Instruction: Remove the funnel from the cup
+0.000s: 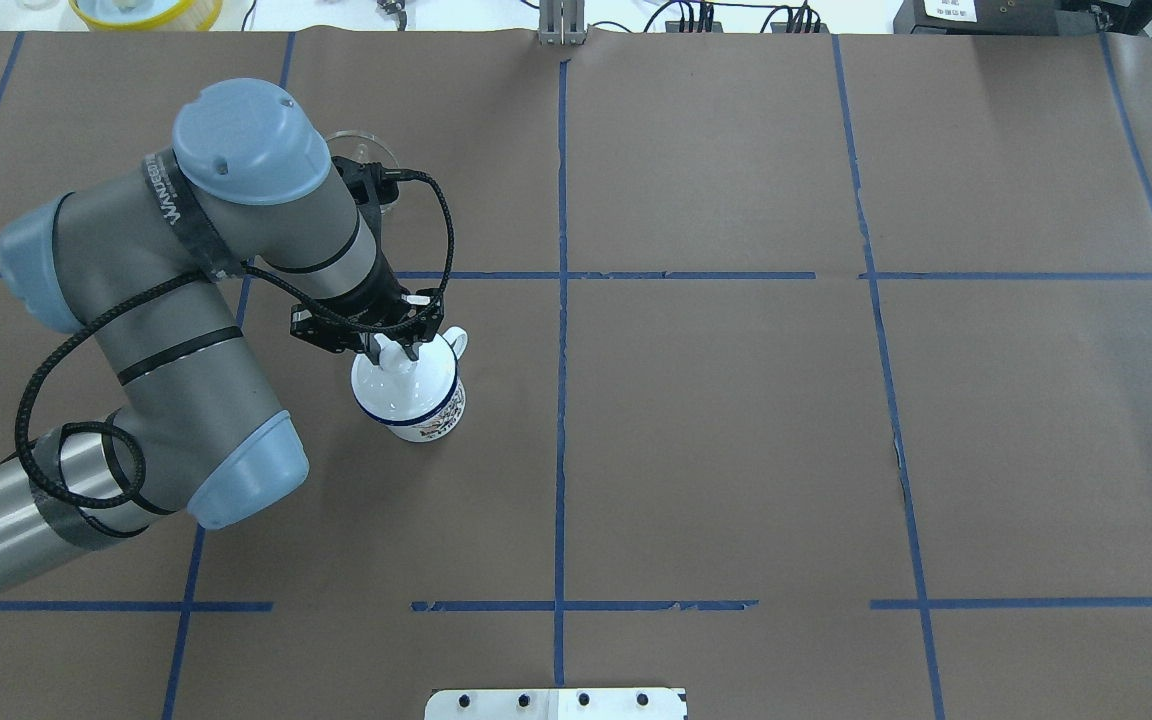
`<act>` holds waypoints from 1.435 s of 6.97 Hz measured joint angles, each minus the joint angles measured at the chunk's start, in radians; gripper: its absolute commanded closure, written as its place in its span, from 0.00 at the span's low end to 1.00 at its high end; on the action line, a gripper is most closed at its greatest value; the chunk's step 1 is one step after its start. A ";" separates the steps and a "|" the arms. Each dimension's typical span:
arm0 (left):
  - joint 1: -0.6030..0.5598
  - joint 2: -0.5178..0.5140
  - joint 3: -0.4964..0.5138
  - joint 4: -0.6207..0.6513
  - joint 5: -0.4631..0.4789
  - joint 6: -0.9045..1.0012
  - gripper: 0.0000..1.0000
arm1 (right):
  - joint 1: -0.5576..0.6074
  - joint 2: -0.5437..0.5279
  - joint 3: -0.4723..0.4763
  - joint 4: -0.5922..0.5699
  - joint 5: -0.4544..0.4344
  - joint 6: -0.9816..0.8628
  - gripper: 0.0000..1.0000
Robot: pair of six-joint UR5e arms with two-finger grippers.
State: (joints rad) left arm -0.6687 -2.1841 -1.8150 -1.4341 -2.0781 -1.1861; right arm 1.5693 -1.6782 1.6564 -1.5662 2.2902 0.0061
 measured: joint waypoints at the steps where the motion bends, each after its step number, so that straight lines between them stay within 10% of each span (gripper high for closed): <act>1: 0.000 0.003 -0.001 -0.001 0.000 0.001 1.00 | 0.000 0.000 0.000 0.000 0.000 0.000 0.00; 2: 0.000 0.004 -0.001 -0.001 0.000 0.002 0.71 | 0.000 0.000 0.000 0.000 0.000 0.000 0.00; 3: 0.001 0.004 -0.002 0.000 0.000 0.001 0.01 | 0.000 0.000 0.000 0.000 0.000 0.000 0.00; 10: 0.000 0.004 -0.024 0.000 0.004 0.002 0.00 | 0.000 0.000 -0.001 0.000 0.000 0.000 0.00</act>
State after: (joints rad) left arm -0.6686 -2.1801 -1.8395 -1.4343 -2.0741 -1.1843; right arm 1.5693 -1.6782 1.6555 -1.5662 2.2902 0.0061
